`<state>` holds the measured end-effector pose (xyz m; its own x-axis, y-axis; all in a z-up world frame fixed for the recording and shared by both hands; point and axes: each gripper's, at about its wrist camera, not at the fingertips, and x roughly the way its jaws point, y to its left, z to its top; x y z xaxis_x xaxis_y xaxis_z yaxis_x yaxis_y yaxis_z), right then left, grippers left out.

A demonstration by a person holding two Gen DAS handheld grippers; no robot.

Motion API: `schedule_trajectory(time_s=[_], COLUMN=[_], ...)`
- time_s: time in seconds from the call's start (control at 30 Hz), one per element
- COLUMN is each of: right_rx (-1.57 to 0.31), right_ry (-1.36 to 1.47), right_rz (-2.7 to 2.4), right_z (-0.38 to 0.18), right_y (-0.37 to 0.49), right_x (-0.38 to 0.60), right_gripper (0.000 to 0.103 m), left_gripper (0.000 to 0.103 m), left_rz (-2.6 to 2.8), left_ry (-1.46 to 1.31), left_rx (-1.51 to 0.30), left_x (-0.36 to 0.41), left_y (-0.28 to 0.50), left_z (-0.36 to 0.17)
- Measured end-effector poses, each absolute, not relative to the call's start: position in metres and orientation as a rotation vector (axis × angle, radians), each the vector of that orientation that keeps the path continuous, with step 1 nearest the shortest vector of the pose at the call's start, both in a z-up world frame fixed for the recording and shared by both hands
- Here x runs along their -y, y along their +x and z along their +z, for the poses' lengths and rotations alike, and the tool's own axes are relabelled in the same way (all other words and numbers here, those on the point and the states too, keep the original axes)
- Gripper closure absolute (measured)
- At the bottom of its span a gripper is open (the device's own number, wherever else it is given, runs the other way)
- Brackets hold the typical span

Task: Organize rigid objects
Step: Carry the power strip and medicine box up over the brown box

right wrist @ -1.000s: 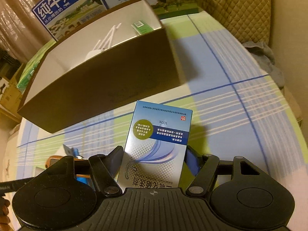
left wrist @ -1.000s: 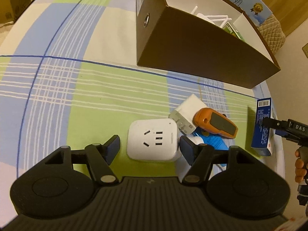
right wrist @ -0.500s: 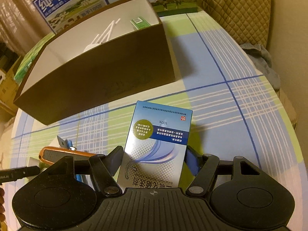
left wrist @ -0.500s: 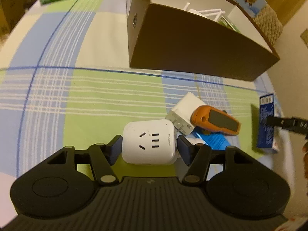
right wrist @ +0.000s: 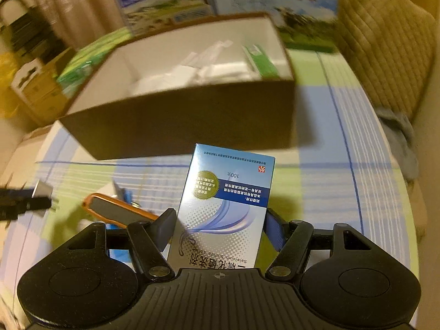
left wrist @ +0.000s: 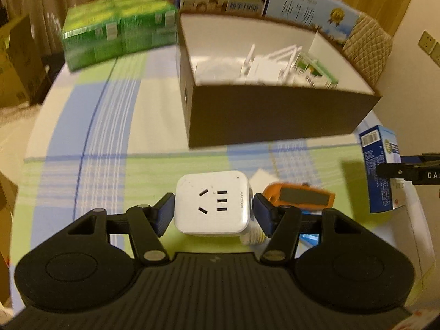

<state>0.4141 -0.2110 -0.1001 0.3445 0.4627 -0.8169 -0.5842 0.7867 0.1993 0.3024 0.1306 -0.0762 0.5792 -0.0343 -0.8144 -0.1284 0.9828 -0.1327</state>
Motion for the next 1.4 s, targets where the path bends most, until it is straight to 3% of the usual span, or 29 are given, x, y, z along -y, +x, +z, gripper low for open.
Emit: schedule_trajectory(time_s=[0.63,1.4], right_rx=[-0.757,-0.929], right_ry=[-0.223,-0.355], right_rz=[0.846,0.696], right_z=[-0.012,-0.078], right_y=[0.489,0.577], right_x=[0.139,0.106], right_gripper=[0.038,0.038], left_gripper=[0.046,0.046], left_rz=[-0.018,-0.077], left_ry=[0.01,0.179], left_rx=[-0.798,-1.155], left_x=[-0.114,-0.092], left_y=[0.417,0.529], left_z=[0.004,-0.093])
